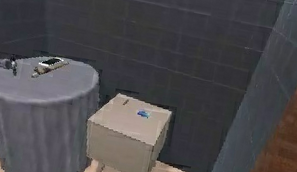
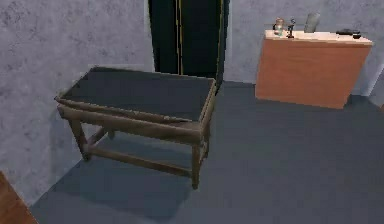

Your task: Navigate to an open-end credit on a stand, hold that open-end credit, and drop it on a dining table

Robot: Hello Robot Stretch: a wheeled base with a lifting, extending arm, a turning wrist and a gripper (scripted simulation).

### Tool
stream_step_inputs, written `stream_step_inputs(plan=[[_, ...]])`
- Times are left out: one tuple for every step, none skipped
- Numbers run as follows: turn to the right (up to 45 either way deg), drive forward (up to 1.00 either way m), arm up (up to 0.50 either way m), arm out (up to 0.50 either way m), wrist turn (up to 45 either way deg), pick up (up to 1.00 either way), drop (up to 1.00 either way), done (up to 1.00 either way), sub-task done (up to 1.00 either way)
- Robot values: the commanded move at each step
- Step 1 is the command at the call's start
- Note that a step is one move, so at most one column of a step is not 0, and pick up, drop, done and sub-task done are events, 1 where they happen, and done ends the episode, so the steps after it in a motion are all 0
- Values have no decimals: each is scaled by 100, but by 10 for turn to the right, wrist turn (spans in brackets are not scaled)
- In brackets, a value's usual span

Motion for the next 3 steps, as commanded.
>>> stream_step_inputs(plan=[[0, 35, 0, 0, 0, 0, 0, 0, 0], [-450, 0, 0, 0, 0, 0, 0, 0, 0], [-390, 0, 0, 0, 0, 0, 0, 0, 0]])
